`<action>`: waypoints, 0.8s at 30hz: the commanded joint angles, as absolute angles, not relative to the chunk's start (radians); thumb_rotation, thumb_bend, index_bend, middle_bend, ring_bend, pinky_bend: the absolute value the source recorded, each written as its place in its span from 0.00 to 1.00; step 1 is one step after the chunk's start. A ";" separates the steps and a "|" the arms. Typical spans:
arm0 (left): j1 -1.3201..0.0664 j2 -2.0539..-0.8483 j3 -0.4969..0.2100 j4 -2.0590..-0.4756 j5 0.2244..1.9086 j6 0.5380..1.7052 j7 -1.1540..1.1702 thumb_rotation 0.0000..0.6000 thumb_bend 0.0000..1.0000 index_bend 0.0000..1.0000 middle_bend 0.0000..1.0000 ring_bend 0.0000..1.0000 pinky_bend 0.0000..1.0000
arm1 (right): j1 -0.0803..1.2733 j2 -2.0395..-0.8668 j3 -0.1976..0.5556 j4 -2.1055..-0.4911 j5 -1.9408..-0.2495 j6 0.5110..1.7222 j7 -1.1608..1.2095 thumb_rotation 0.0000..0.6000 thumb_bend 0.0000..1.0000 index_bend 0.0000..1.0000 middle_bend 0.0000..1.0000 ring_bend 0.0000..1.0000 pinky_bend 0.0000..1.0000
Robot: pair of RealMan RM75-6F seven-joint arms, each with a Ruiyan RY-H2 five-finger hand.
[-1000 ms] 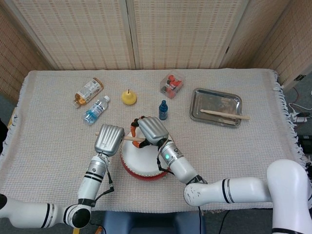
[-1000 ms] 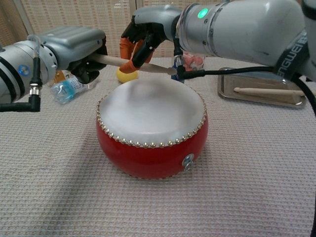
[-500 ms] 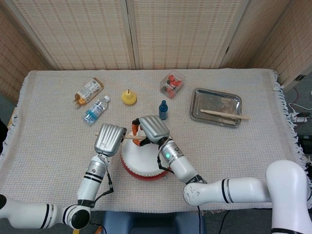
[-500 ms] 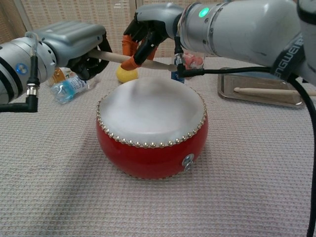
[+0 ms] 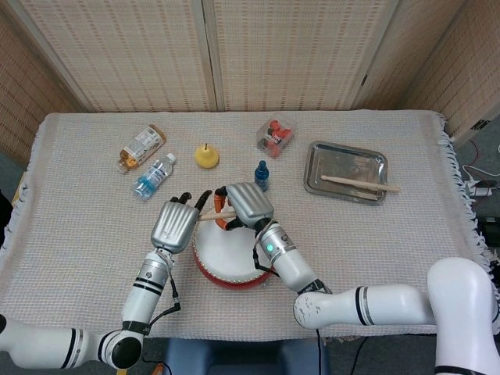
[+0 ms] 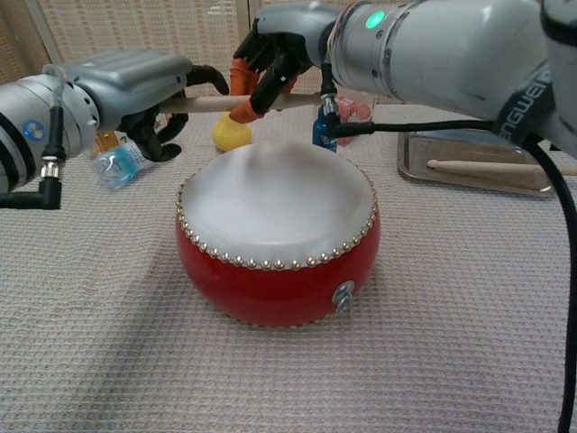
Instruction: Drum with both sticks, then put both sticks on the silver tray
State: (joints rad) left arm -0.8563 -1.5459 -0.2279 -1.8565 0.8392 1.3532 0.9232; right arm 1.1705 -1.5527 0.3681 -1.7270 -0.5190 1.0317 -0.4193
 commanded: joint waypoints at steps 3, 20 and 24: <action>-0.858 -1.539 -0.231 -1.856 0.832 1.347 0.921 1.00 0.27 0.00 0.02 0.01 0.20 | 1.167 -1.552 0.368 -1.725 -0.520 1.030 -0.419 1.00 0.67 0.86 0.49 0.46 0.39; -0.822 -1.462 -0.239 -1.867 0.809 1.349 0.863 1.00 0.27 0.00 0.00 0.00 0.14 | 1.102 -1.444 0.346 -1.792 -0.523 1.039 -0.417 1.00 0.68 0.87 0.49 0.48 0.40; -0.803 -1.438 -0.241 -1.853 0.802 1.349 0.830 1.00 0.27 0.00 0.00 0.00 0.14 | 1.039 -1.347 0.335 -1.861 -0.552 1.047 -0.382 1.00 0.68 0.87 0.49 0.48 0.40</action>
State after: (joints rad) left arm -0.8086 -1.4431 -0.2395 -1.8572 0.8049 1.3500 0.8374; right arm 1.0768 -1.3980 0.3429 -1.8213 -0.5334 1.0411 -0.4057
